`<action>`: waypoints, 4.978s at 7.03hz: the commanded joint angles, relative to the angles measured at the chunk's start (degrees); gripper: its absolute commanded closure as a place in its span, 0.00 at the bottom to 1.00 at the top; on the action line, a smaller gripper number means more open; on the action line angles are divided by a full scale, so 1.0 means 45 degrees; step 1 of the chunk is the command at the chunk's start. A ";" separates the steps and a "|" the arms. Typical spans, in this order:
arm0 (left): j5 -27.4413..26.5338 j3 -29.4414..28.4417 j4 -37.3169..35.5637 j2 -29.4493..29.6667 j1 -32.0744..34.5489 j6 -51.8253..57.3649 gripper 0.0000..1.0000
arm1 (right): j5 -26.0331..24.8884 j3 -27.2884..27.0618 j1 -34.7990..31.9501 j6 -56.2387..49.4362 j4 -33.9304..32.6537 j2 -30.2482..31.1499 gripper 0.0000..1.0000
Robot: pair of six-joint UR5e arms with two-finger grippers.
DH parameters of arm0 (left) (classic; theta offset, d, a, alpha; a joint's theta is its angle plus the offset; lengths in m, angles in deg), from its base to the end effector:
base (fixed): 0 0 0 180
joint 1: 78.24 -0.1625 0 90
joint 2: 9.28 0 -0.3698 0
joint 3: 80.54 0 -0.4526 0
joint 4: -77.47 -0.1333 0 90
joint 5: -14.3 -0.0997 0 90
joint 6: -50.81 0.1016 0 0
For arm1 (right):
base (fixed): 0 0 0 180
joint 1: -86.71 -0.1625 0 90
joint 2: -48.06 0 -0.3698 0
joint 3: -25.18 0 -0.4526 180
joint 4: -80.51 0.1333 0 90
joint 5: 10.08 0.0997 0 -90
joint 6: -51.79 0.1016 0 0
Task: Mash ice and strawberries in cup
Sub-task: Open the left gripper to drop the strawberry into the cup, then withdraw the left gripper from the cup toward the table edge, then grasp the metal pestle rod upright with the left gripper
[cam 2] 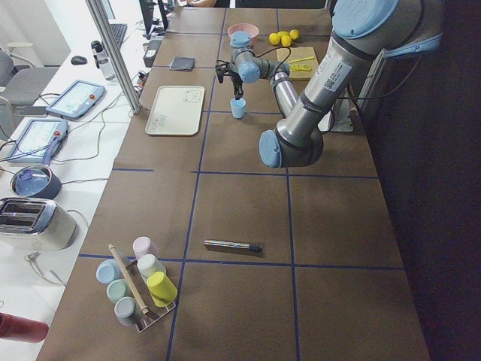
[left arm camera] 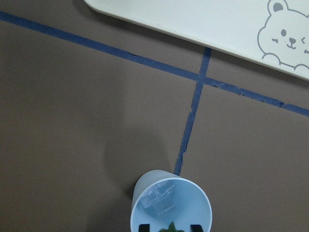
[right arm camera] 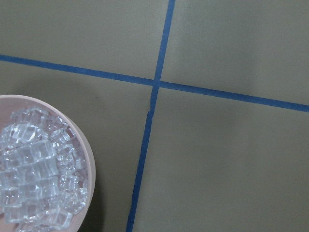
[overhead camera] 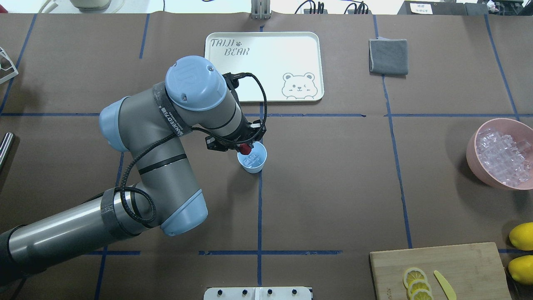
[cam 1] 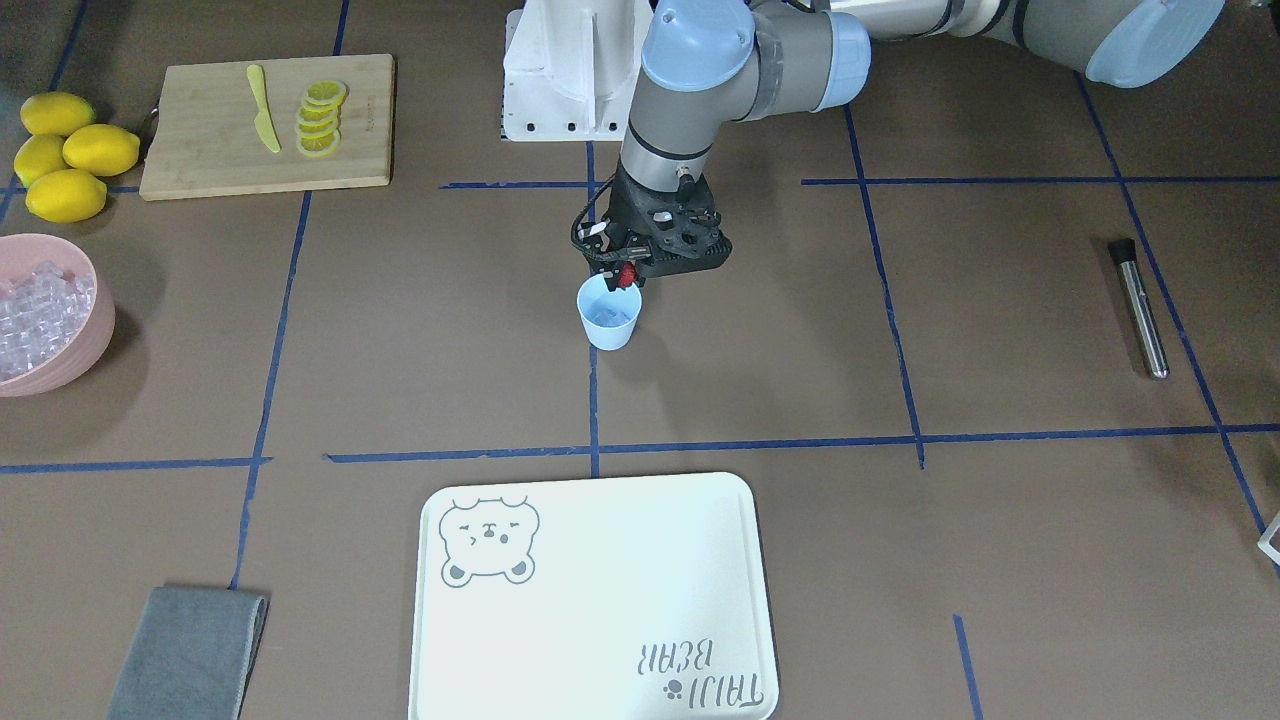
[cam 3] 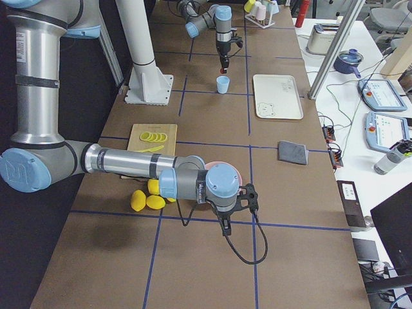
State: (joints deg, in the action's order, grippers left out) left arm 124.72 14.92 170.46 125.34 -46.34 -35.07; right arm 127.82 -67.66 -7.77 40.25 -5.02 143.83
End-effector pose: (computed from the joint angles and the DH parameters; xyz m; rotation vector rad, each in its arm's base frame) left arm 0.5309 -0.4457 0.0561 -0.0311 0.9757 -0.2809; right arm 0.0981 -0.5102 0.6190 0.1416 -0.8249 -0.1272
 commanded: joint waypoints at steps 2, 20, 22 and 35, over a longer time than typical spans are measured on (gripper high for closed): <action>-0.0086 -0.1271 0.1032 0.0456 -0.0056 0.0042 0.95 | 0.0000 0.0006 0.0000 -0.0014 0.0002 0.0007 0.00; 0.3401 0.2926 -0.2226 -0.7053 0.6473 1.3205 0.00 | -0.0488 0.0065 0.0039 0.0044 0.0041 -0.0247 0.00; 0.4054 0.2596 -0.2207 -0.8911 0.8782 1.6475 0.00 | -0.0469 0.0064 0.0039 0.0044 0.0022 -0.0382 0.01; 0.2648 -0.3400 0.9531 -1.1088 0.6878 1.0004 0.00 | -0.0488 0.0104 0.0058 0.0142 0.0021 -0.0657 0.01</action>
State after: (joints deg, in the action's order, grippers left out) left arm 136.69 0.84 213.21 75.21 -15.09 9.94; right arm 125.62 -67.14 -7.50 40.89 -4.92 140.90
